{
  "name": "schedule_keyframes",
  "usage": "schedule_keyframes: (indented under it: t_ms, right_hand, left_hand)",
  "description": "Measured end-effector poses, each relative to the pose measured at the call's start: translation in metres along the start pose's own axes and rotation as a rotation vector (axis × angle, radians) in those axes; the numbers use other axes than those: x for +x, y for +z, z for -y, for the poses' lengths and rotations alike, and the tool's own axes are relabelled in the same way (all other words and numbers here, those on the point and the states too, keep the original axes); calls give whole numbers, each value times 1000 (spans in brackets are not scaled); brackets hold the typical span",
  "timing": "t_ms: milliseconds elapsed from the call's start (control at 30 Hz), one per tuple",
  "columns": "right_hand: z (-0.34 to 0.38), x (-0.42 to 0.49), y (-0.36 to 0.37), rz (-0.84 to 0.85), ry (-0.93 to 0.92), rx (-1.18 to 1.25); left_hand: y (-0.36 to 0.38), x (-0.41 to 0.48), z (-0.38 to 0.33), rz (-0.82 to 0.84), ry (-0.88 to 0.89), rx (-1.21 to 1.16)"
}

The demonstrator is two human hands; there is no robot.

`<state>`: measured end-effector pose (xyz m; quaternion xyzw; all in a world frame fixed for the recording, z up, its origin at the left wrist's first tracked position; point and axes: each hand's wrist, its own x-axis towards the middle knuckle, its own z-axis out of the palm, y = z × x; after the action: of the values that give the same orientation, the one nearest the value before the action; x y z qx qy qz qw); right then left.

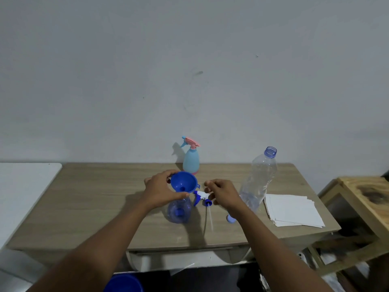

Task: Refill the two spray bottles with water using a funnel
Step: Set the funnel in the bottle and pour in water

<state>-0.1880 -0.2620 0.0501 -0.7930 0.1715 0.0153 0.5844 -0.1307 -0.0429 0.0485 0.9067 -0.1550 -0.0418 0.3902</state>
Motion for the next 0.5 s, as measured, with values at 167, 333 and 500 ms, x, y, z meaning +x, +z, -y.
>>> schedule_keyframes:
  t_ms: [167, 333, 500]
  right_hand:
    - [10, 8, 18, 116, 53, 21]
    - [10, 13, 24, 112, 127, 124]
    - [11, 15, 24, 105, 199, 333]
  left_hand:
    - [0, 0, 3, -20, -15, 21]
    - [-1, 0, 14, 13, -41, -54]
    - [13, -1, 38, 138, -110, 3]
